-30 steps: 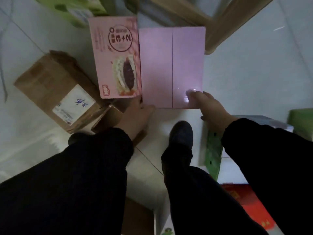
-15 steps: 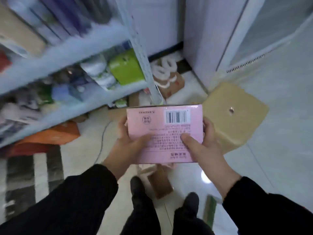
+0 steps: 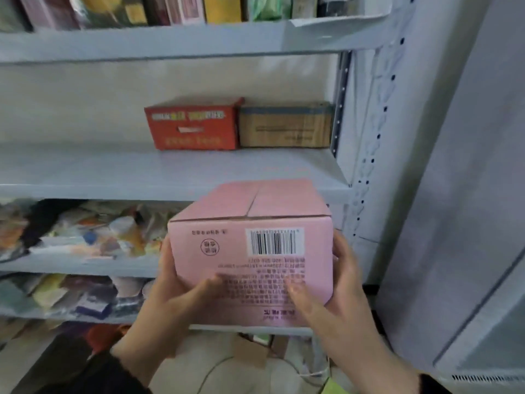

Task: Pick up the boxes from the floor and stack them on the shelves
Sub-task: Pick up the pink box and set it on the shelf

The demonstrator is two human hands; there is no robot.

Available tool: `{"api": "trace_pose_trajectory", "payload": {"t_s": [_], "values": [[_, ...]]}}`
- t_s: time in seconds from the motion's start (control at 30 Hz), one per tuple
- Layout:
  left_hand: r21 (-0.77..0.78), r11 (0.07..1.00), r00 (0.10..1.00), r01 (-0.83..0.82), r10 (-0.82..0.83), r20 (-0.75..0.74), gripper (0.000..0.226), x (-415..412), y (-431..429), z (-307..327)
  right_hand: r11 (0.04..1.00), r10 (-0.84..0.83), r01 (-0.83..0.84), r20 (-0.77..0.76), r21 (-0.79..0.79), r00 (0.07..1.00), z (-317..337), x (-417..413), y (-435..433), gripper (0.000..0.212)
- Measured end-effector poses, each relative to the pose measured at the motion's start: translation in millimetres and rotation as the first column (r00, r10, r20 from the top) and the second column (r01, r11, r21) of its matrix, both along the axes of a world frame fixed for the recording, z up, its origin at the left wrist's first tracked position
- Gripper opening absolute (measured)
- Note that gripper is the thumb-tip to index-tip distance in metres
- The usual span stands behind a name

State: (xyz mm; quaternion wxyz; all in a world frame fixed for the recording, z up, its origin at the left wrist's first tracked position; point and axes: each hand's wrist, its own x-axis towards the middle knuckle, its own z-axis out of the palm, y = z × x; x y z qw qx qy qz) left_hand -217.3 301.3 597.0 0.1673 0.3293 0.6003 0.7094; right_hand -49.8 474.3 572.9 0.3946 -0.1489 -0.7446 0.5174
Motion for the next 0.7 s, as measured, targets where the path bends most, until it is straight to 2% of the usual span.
{"api": "trace_pose_trajectory", "payload": {"t_s": [0.03,0.1,0.17,0.27,0.33,0.4,0.47,0.53,0.6,0.63,0.7], "values": [[0.023,1.000,1.000,-0.006,0.007,-0.022,0.075,-18,1,11,0.999,0.001,-0.001,-0.002,0.043,1.000,8,-17,1,0.103],[0.043,0.999,0.998,0.024,-0.021,-0.060,0.089,-59,7,31,0.992,-0.026,0.027,-0.011,0.123,1.000,27,-53,5,0.106],[0.039,0.994,0.992,0.102,-0.099,-0.073,0.091,-107,23,47,0.979,-0.071,0.071,-0.006,0.193,0.997,48,-89,11,0.100],[-0.081,0.987,0.973,0.139,-0.151,-0.172,0.085,-190,66,62,0.932,-0.213,0.204,-0.003,0.300,0.977,68,-139,21,0.087],[-0.148,0.988,0.951,0.041,-0.085,-0.297,0.077,-241,102,68,0.872,-0.282,0.233,0.054,0.431,0.958,68,-170,33,0.078],[-0.195,0.975,0.949,-0.107,0.042,-0.313,0.081,-283,129,66,0.806,-0.344,0.256,0.070,0.533,0.937,59,-194,54,0.065],[-0.298,0.951,0.963,-0.085,0.001,-0.270,0.082,-306,141,59,0.810,-0.468,0.422,0.014,0.408,0.884,56,-206,82,0.065],[-0.373,0.924,0.954,0.086,-0.185,-0.237,0.077,-314,147,49,0.803,-0.585,0.566,0.061,0.187,0.809,63,-211,111,0.077],[-0.421,0.883,0.927,0.208,-0.316,-0.204,0.060,-314,155,44,0.847,-0.524,0.529,0.230,0.042,0.820,67,-215,140,0.093],[-0.449,0.868,0.912,0.211,-0.340,-0.228,0.050,-315,163,41,0.880,-0.454,0.476,0.305,0.005,0.837,66,-220,152,0.097],[-0.519,0.838,0.884,0.172,-0.364,-0.294,0.054,-321,181,30,0.916,-0.361,0.402,0.425,-0.009,0.830,62,-233,171,0.098]]}}
